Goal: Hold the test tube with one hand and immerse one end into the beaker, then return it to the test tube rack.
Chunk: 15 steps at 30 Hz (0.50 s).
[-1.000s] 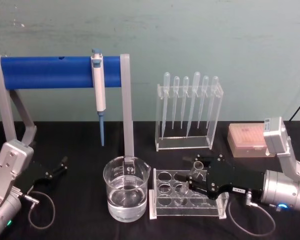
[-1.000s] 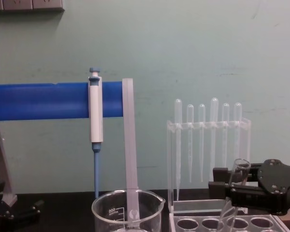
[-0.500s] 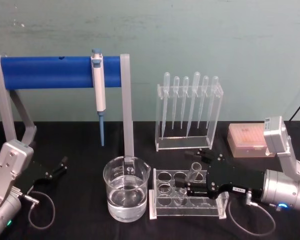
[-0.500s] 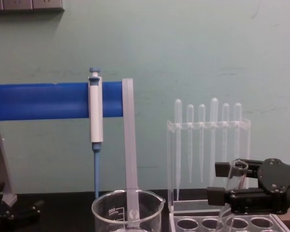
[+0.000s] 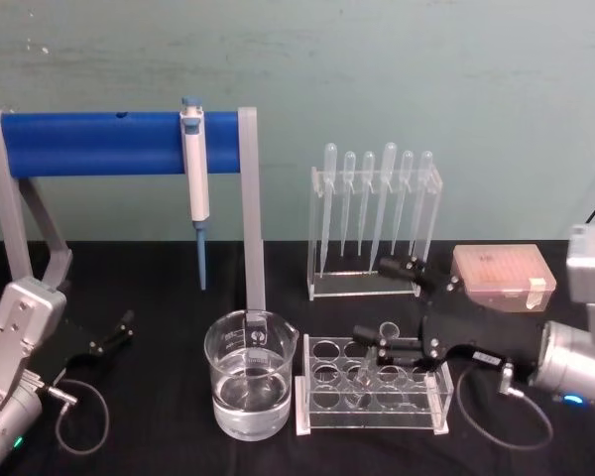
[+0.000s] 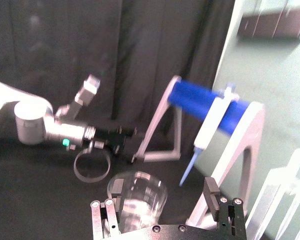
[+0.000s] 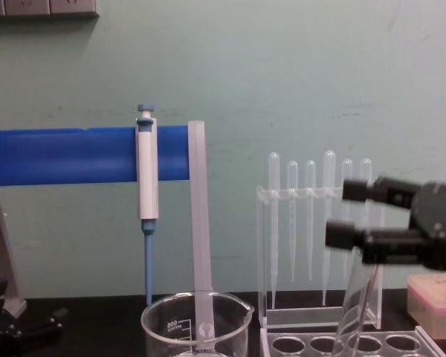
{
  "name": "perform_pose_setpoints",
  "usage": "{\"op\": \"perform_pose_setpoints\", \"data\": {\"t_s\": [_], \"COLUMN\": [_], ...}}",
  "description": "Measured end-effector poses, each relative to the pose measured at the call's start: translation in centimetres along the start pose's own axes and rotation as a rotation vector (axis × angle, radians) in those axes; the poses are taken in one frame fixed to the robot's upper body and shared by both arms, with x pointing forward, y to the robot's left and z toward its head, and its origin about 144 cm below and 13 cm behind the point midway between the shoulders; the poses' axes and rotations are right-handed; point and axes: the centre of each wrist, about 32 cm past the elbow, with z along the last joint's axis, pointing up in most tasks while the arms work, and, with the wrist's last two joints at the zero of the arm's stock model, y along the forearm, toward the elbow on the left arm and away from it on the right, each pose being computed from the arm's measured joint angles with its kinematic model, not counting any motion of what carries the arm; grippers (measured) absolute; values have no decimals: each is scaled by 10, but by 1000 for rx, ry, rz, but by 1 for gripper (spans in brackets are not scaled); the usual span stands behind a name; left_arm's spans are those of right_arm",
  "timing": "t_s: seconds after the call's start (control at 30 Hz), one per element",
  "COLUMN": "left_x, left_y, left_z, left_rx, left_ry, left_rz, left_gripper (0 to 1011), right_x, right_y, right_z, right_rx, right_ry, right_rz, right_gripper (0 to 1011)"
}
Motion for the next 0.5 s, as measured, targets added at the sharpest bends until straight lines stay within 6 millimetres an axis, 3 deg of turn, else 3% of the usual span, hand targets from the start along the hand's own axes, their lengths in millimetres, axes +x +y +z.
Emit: {"op": "perform_pose_setpoints", "data": {"t_s": [0.1,0.17,0.23,0.3,0.5], "left_x": [0,0,0,0,0], "left_y": [0,0,0,0,0], "left_z": [0,0,0,0,0], "left_rx": [0,0,0,0,0], "left_ry": [0,0,0,0,0], "left_rz": [0,0,0,0,0], "left_gripper": [1000,1000,1000,1000,1000], "right_x": [-3,-13,-18,-42,-63], "right_y": [-3,-15,-19,-30,-28], "right_z": [1,-1,-3,-20,-37], "right_rx": [59,156,150,84,-17], "right_ry": [-22,-55,-51,-14,30], "right_rz": [-19,-147,-199,-446,-674], "right_gripper": [1000,1000,1000,1000,1002]}}
